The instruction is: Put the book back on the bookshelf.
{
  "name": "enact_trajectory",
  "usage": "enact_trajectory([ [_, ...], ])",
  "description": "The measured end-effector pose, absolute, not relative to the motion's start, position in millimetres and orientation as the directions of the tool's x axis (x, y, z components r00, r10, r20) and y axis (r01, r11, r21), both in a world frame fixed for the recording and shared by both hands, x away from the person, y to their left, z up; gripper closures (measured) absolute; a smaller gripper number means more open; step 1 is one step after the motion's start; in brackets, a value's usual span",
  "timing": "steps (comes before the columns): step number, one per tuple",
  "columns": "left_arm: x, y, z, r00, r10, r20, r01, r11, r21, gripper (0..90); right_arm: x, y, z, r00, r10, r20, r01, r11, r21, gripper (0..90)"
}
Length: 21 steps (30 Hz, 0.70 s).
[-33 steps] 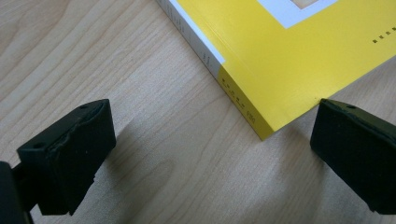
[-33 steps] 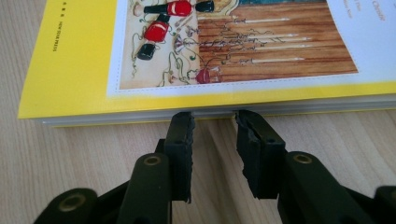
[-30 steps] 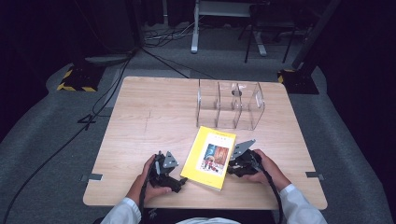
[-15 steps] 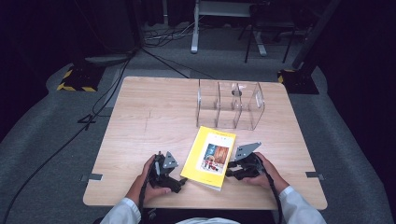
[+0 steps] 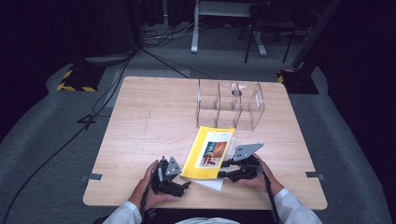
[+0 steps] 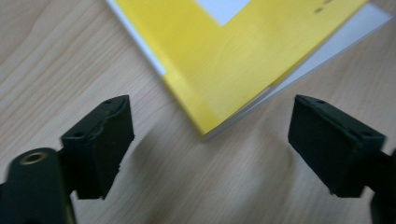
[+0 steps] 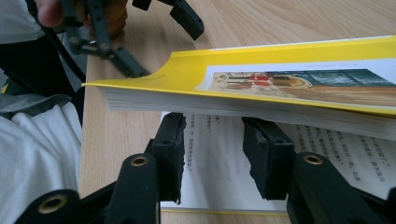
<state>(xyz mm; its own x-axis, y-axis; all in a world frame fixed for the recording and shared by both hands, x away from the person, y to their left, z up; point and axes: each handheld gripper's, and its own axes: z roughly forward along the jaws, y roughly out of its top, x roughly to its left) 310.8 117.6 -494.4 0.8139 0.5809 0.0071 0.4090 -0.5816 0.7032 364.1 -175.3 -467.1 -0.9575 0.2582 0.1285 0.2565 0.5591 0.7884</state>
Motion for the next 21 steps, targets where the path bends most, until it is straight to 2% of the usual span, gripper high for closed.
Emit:
enact_trajectory([
  [1, 309.4, 115.6, -492.4, 0.818, 0.576, 0.010, 0.400, -0.581, 0.709, 18.6, 364.7, -174.8, -466.9, -0.956, 0.262, 0.130, 0.258, 0.550, 0.794, 59.6],
  [2, 307.3, 110.1, -487.7, 0.824, 0.567, 0.016, 0.380, -0.573, 0.726, 15.5, 364.8, -174.0, -465.4, -0.952, 0.271, 0.141, 0.270, 0.534, 0.801, 59.6],
  [4, 305.0, 103.2, -482.4, 0.841, 0.540, 0.019, 0.347, -0.567, 0.747, 17.6, 365.3, -172.3, -462.3, -0.949, 0.276, 0.150, 0.279, 0.522, 0.806, 59.6],
  [7, 305.7, 94.7, -479.5, 0.845, 0.534, 0.009, 0.341, -0.552, 0.761, 16.3, 365.2, -169.6, -458.4, -0.950, 0.279, 0.144, 0.273, 0.510, 0.816, 59.6],
  [13, 309.2, 68.0, -481.6, 0.841, 0.536, 0.081, 0.305, -0.592, 0.746, 20.2, 368.0, -162.1, -454.5, -0.943, 0.293, 0.159, 0.287, 0.470, 0.835, 59.6],
  [16, 311.0, 68.6, -482.4, 0.815, 0.576, 0.068, 0.321, -0.546, 0.774, 31.3, 369.2, -160.2, -454.5, -0.941, 0.296, 0.166, 0.291, 0.454, 0.842, 59.6],
  [19, 310.2, 70.9, -483.4, 0.800, 0.592, 0.099, 0.307, -0.545, 0.780, 44.0, 369.3, -159.0, -455.2, -0.938, 0.299, 0.174, 0.298, 0.442, 0.846, 59.6],
  [21, 311.9, 77.8, -481.1, 0.795, 0.599, 0.099, 0.303, -0.533, 0.790, 58.4, 369.2, -159.5, -454.9, -0.939, 0.299, 0.172, 0.296, 0.442, 0.847, 59.6],
])
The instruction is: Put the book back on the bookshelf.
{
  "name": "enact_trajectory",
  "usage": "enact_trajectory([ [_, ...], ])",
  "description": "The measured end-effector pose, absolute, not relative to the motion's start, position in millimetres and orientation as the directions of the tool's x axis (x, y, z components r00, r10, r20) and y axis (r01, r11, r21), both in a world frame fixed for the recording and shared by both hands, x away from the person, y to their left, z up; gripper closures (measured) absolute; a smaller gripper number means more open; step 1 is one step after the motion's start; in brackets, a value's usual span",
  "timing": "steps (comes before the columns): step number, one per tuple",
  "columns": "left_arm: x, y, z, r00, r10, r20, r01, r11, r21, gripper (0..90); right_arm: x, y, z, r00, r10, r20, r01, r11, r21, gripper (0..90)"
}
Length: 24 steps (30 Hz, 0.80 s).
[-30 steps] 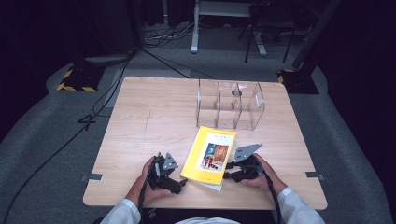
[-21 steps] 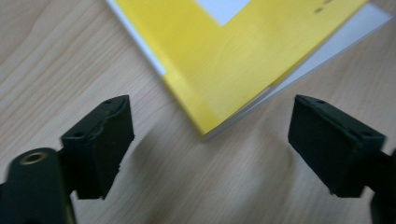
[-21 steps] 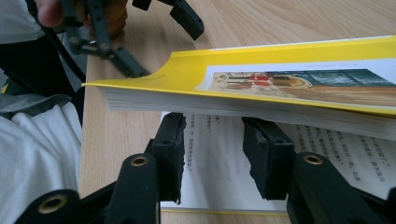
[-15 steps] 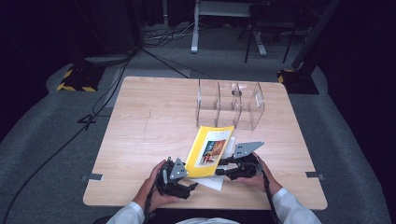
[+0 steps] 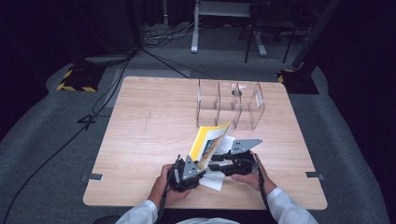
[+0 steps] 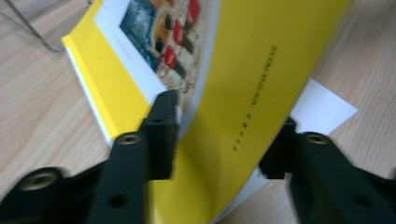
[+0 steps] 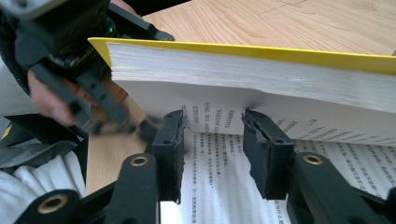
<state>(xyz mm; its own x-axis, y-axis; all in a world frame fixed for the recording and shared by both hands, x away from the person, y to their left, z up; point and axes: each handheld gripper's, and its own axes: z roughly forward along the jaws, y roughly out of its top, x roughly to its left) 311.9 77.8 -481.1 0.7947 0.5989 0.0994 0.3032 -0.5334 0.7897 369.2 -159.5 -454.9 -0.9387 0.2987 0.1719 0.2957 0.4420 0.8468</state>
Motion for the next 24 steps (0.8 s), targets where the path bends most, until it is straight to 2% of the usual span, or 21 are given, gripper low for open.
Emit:
enact_trajectory([
  [3, 312.2, 82.3, -478.7, 0.803, 0.586, 0.108, 0.288, -0.540, 0.791, 71.7, 369.3, -161.8, -454.5, -0.939, 0.295, 0.176, 0.295, 0.433, 0.851, 58.5],
  [6, 313.4, 87.9, -477.4, 0.810, 0.573, 0.123, 0.282, -0.565, 0.775, 77.9, 366.4, -165.0, -453.0, -0.947, 0.274, 0.167, 0.279, 0.447, 0.850, 57.3],
  [12, 319.1, 122.0, -471.4, 0.854, 0.515, 0.074, 0.266, -0.554, 0.789, 80.5, 350.4, -190.5, -434.6, -0.959, 0.278, 0.054, 0.179, 0.450, 0.875, 53.1],
  [14, 322.6, 135.9, -470.1, 0.868, 0.494, 0.055, 0.269, -0.560, 0.784, 80.6, 345.4, -198.0, -423.6, -0.953, 0.302, -0.015, 0.126, 0.441, 0.889, 48.7],
  [16, 324.5, 146.6, -469.7, 0.881, 0.468, 0.065, 0.250, -0.578, 0.777, 80.4, 346.7, -199.5, -417.4, -0.946, 0.321, -0.037, 0.109, 0.425, 0.899, 42.3],
  [19, 328.5, 157.4, -469.8, 0.892, 0.450, 0.045, 0.251, -0.576, 0.778, 80.0, 355.5, -193.7, -412.0, -0.952, 0.302, -0.056, 0.084, 0.430, 0.899, 39.2],
  [24, 334.9, 163.9, -468.0, 0.912, 0.408, 0.047, 0.228, -0.598, 0.768, 80.0, 366.3, -166.4, -409.6, -0.959, 0.235, -0.158, -0.009, 0.532, 0.847, 38.5],
])
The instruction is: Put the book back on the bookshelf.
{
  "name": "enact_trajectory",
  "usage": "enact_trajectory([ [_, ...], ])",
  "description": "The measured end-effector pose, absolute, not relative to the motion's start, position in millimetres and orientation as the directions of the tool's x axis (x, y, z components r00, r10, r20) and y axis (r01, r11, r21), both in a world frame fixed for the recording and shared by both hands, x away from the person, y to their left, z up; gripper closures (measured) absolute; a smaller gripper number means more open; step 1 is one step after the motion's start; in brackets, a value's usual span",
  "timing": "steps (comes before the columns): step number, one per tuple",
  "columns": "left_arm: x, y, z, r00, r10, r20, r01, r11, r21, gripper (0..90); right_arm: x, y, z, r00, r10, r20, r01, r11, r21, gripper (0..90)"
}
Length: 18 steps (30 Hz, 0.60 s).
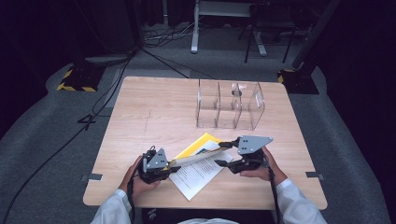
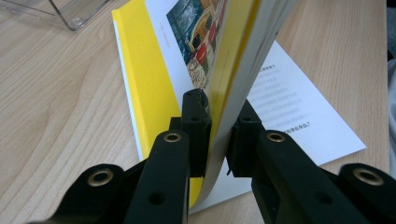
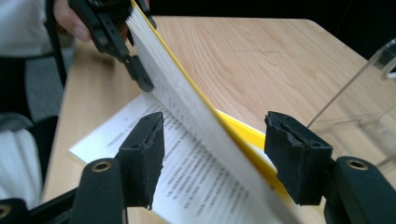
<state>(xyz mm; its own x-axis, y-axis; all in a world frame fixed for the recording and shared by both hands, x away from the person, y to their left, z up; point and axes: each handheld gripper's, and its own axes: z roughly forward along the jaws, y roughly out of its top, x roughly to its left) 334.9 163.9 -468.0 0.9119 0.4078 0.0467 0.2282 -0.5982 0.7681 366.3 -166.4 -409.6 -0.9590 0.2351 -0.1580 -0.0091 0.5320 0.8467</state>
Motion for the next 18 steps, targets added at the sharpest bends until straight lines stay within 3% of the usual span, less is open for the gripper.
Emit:
enact_trajectory([
  [8, 339.1, 171.3, -469.0, 0.917, 0.398, 0.017, 0.240, -0.587, 0.773, 78.8, 389.5, -154.7, -433.9, -0.968, 0.204, -0.144, 0.012, 0.614, 0.790, 39.5],
  [12, 340.2, 173.1, -468.9, 0.921, 0.390, 0.014, 0.239, -0.593, 0.769, 78.4, 403.6, -154.5, -457.8, -0.930, 0.271, -0.247, 0.035, 0.736, 0.676, 51.4],
  [18, 348.7, 181.8, -468.8, 0.902, 0.430, 0.014, 0.266, -0.583, 0.768, 73.8, 392.3, -161.4, -471.1, -0.919, 0.208, -0.335, -0.088, 0.719, 0.690, 69.8],
])
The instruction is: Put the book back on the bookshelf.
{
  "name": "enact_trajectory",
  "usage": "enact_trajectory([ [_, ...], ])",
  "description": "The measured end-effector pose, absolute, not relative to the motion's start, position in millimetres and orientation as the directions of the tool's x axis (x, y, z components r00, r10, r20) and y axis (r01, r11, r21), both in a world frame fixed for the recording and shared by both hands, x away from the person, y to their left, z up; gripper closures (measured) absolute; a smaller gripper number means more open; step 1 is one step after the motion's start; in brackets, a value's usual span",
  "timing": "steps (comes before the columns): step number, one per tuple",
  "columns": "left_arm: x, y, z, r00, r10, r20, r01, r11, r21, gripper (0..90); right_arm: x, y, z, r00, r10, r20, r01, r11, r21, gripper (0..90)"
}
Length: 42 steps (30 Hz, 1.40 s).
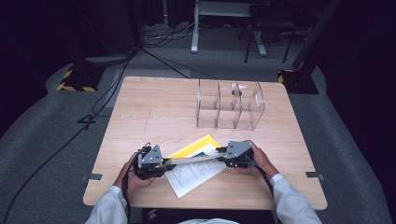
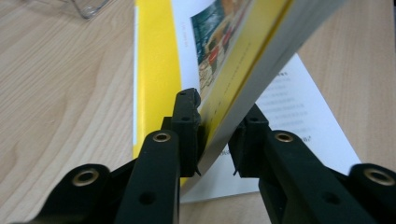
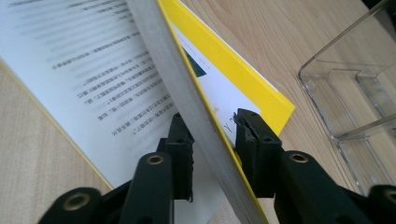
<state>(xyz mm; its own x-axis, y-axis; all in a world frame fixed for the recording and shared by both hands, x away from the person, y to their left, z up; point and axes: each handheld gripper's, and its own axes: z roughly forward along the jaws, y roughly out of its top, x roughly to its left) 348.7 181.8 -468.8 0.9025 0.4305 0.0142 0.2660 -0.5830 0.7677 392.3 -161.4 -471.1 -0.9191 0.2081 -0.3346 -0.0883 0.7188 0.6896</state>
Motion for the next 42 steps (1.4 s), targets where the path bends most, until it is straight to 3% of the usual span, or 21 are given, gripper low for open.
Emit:
enact_trajectory([
  [5, 366.4, 180.3, -468.6, 0.898, 0.440, -0.010, 0.283, -0.560, 0.779, 66.8, 373.0, -175.9, -464.8, -0.909, 0.223, -0.351, -0.109, 0.687, 0.718, 77.7],
  [11, 370.3, 161.7, -467.6, 0.898, 0.440, -0.009, 0.287, -0.570, 0.770, 58.1, 355.1, -192.5, -459.0, -0.913, 0.214, -0.349, -0.118, 0.679, 0.725, 81.1],
  [14, 360.3, 165.4, -458.3, 0.887, 0.462, 0.010, 0.284, -0.561, 0.778, 43.4, 349.6, -197.0, -456.7, -0.911, 0.212, -0.354, -0.117, 0.691, 0.714, 81.0],
  [17, 349.7, 170.4, -444.7, 0.871, 0.491, 0.033, 0.264, -0.523, 0.810, 37.5, 349.6, -197.2, -456.5, -0.912, 0.220, -0.345, -0.105, 0.689, 0.717, 80.8],
  [19, 335.7, 169.4, -424.8, 0.859, 0.508, 0.057, 0.230, -0.483, 0.845, 28.6, 349.0, -194.7, -455.3, -0.916, 0.227, -0.330, -0.088, 0.690, 0.719, 80.9],
  [24, 318.4, 150.3, -402.9, 0.858, 0.502, 0.103, 0.176, -0.478, 0.861, 26.1, 346.5, -189.6, -455.7, -0.922, 0.215, -0.323, -0.085, 0.700, 0.709, 80.7],
  [27, 314.6, 126.0, -404.2, 0.878, 0.458, 0.139, 0.151, -0.541, 0.827, 24.5, 345.6, -187.5, -457.0, -0.924, 0.205, -0.321, -0.091, 0.700, 0.708, 80.7],
  [30, 316.9, 104.3, -413.9, 0.886, 0.433, 0.166, 0.155, -0.613, 0.775, 26.5, 345.5, -187.3, -456.9, -0.925, 0.207, -0.319, -0.089, 0.697, 0.711, 80.7],
  [32, 320.6, 98.3, -421.1, 0.892, 0.422, 0.161, 0.163, -0.634, 0.756, 38.6, 346.1, -187.7, -456.9, -0.927, 0.211, -0.310, -0.083, 0.692, 0.717, 80.7],
  [34, 324.7, 95.0, -429.8, 0.897, 0.416, 0.149, 0.184, -0.659, 0.729, 42.6, 346.2, -187.8, -456.7, -0.928, 0.215, -0.305, -0.078, 0.689, 0.721, 80.7],
  [37, 327.2, 96.6, -438.7, 0.892, 0.416, 0.179, 0.180, -0.688, 0.703, 62.5, 347.4, -187.6, -457.5, -0.933, 0.216, -0.289, -0.067, 0.682, 0.728, 79.3],
  [42, 328.3, 103.6, -443.8, 0.911, 0.375, 0.175, 0.157, -0.704, 0.693, 72.3, 350.7, -190.0, -460.6, -0.941, 0.239, -0.241, -0.036, 0.636, 0.771, 73.7],
])
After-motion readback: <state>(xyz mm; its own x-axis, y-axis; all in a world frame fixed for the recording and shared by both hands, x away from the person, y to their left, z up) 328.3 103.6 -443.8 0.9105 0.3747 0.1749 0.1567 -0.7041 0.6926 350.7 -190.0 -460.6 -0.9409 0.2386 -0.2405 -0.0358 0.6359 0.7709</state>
